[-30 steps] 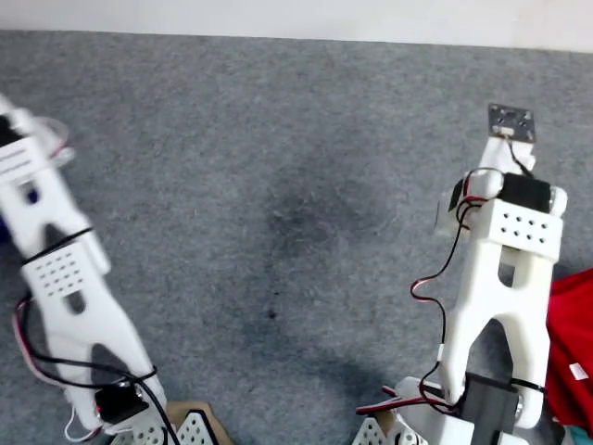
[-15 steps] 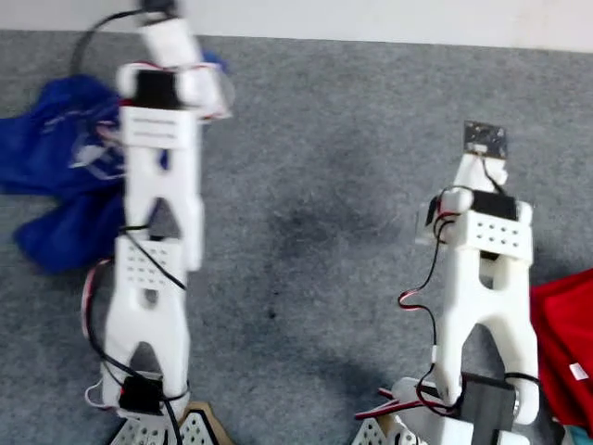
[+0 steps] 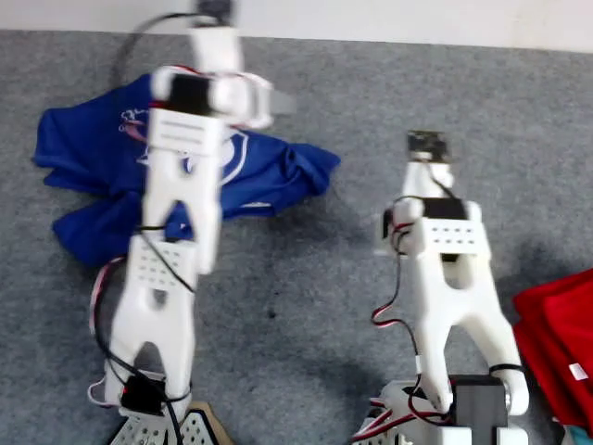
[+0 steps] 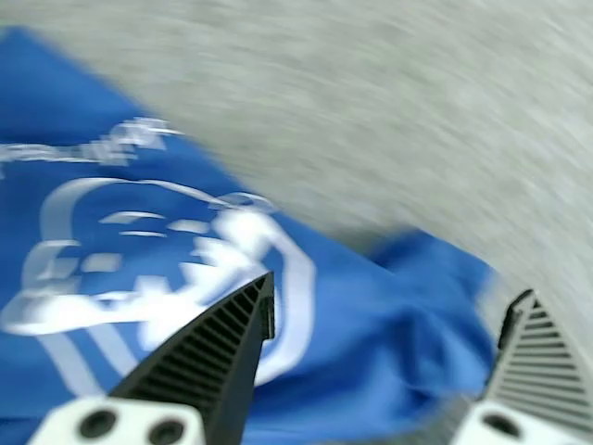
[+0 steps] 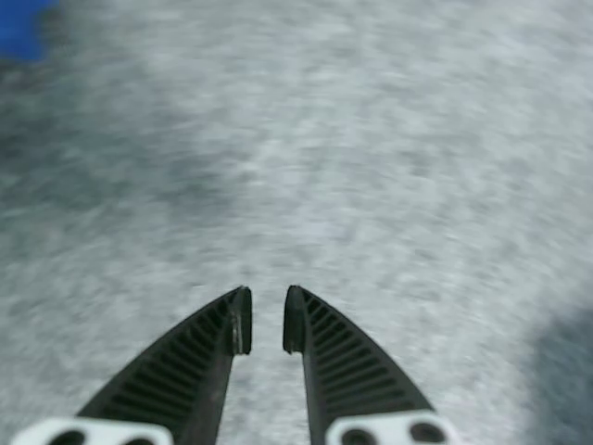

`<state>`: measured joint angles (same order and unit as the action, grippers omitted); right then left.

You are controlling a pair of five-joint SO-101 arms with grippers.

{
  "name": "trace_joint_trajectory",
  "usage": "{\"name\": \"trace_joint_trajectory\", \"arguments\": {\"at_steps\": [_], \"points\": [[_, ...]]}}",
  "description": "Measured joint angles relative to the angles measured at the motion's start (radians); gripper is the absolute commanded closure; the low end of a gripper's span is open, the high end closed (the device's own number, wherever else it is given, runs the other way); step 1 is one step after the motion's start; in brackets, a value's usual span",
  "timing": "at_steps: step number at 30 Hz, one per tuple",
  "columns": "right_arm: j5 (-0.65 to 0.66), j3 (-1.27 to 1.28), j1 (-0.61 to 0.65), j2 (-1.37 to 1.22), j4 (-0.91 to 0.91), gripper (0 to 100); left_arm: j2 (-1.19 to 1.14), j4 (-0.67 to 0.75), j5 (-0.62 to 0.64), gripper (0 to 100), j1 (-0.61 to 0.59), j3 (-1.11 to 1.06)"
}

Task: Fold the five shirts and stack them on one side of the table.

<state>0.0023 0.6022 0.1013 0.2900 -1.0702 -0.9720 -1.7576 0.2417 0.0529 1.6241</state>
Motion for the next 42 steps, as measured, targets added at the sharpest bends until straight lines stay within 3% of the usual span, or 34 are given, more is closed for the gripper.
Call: {"name": "trace_joint_trajectory", "arguments": {"at_steps": [5, 12, 16, 22, 34, 42], "points": [[-0.074, 0.000, 0.178, 0.000, 0.000, 92.4, 0.089, 0.000, 0.000, 72, -0.250, 0.000], [-0.143, -0.003, 0.522, -0.008, 0.080, 88.0, 0.101, -0.005, 0.006, 73, -0.591, -0.018], [-0.144, -0.005, 0.686, -0.008, 0.213, 80.1, 0.106, -0.005, 0.006, 73, -0.724, -0.083], [-0.144, -0.026, 0.792, -0.095, 0.423, 80.0, 0.106, -0.005, 0.006, 73, -0.870, -0.267], [-0.144, -0.489, 0.802, -0.611, 0.471, 80.0, 0.106, 0.046, 0.008, 73, -0.876, -0.554], [-0.144, -0.640, 0.832, -0.770, 0.471, 80.0, 0.106, 0.115, 0.068, 73, -0.865, -0.628]]}}
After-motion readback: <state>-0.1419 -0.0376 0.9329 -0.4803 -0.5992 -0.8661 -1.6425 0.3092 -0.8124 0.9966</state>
